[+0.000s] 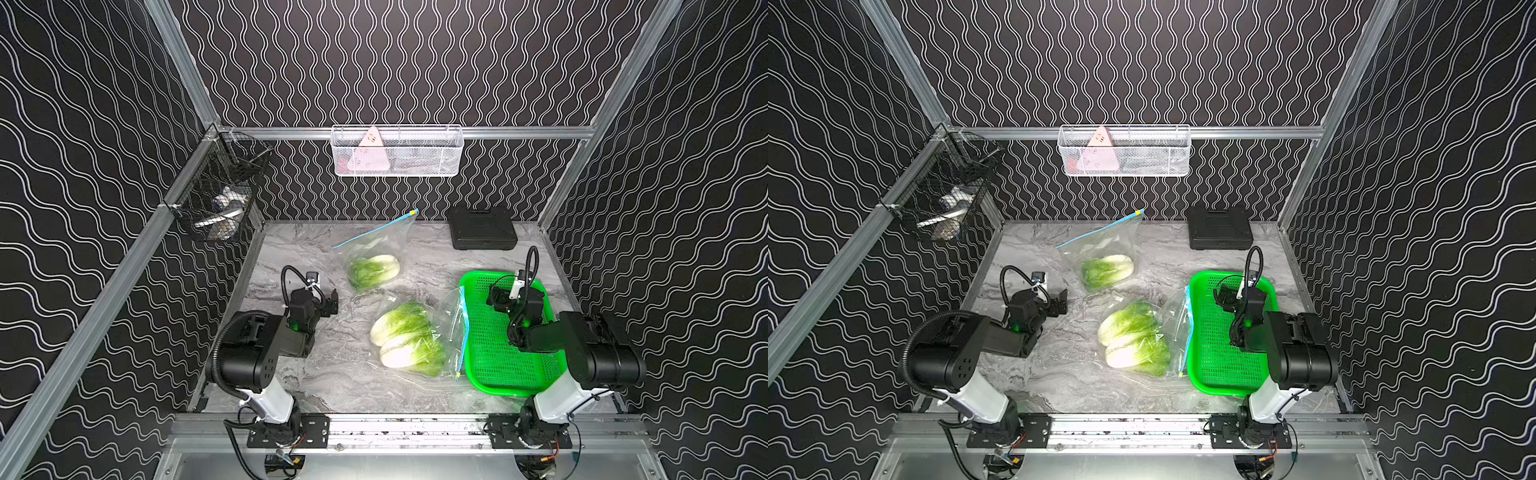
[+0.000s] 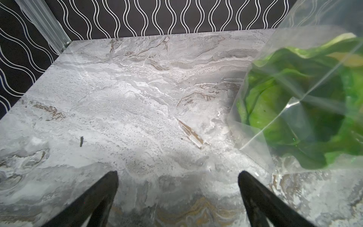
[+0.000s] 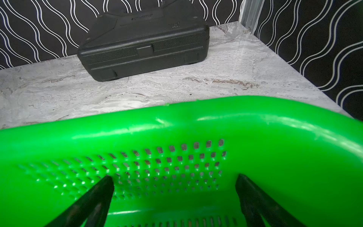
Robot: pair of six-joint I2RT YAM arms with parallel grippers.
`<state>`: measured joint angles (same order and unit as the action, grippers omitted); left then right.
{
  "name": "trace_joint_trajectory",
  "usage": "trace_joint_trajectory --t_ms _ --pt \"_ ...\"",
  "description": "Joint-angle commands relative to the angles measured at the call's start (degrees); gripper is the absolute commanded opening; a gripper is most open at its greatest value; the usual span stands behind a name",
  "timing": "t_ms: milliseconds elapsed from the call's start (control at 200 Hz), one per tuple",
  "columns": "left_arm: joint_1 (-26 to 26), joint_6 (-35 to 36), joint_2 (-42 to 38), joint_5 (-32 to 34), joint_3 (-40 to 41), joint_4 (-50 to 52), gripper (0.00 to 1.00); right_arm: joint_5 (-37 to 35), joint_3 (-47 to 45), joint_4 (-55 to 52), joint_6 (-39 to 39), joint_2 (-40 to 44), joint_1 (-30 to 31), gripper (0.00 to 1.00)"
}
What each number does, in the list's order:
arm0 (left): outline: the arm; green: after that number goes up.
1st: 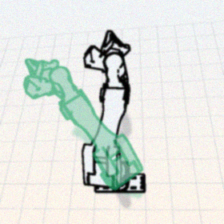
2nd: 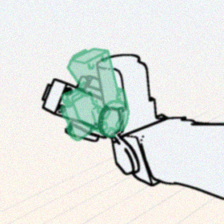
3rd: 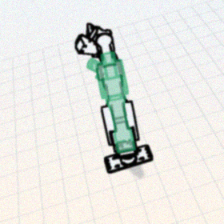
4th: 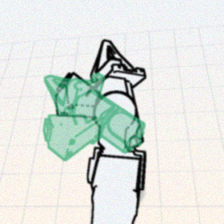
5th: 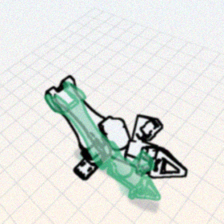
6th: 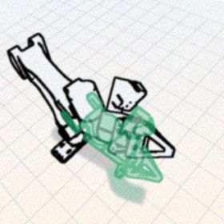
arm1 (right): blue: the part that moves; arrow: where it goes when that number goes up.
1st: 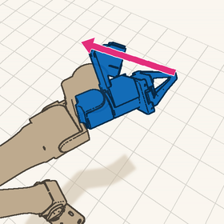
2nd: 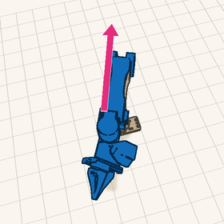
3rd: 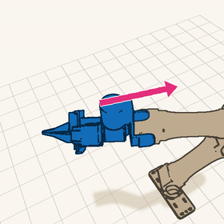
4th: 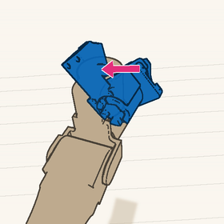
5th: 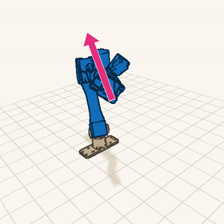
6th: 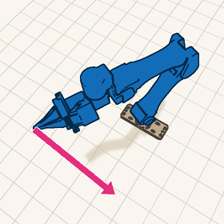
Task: Open the zip-top bag and take out the chinese cabbages
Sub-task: Pick up the zipper food storage bag at the center of the board.
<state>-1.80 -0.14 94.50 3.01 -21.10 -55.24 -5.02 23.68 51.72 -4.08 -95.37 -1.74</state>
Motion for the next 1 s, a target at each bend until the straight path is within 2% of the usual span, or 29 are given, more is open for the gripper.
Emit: trace_joint_trajectory --t_ms 0,490,635,706,801,886,996 --pt "0.0 0.6 0.1 -0.1 -0.4 -2.9 0.99 0.6 0.1 2.6 -0.8 0.0 -0.1 1.0" --pt "0.0 0.6 0.1 -0.1 -0.4 -2.8 1.0 0.7 0.0 2.8 -0.8 0.0 -0.2 1.0" --pt "-0.2 -0.1 -1.9 2.5 0.8 -3.2 0.99 -1.0 -0.5 2.5 -1.3 2.0 -0.2 1.0" --pt "-1.2 -0.2 -4.9 6.1 2.1 -3.8 0.99 -1.7 -0.3 0.0 -1.3 5.0 -0.2 1.0" --pt "-4.3 0.2 -10.6 15.6 2.9 -1.1 0.99 -2.3 -0.1 -5.2 -1.3 10.4 -0.2 1.0" --pt "-10.9 2.5 -16.3 26.8 1.3 5.3 0.99 -3.3 0.6 -11.3 -3.2 15.9 -0.1 1.0" --pt "-20.1 5.1 -23.5 35.7 -0.5 9.8 0.99 -4.1 3.1 -20.2 -9.6 21.3 -0.1 1.0"
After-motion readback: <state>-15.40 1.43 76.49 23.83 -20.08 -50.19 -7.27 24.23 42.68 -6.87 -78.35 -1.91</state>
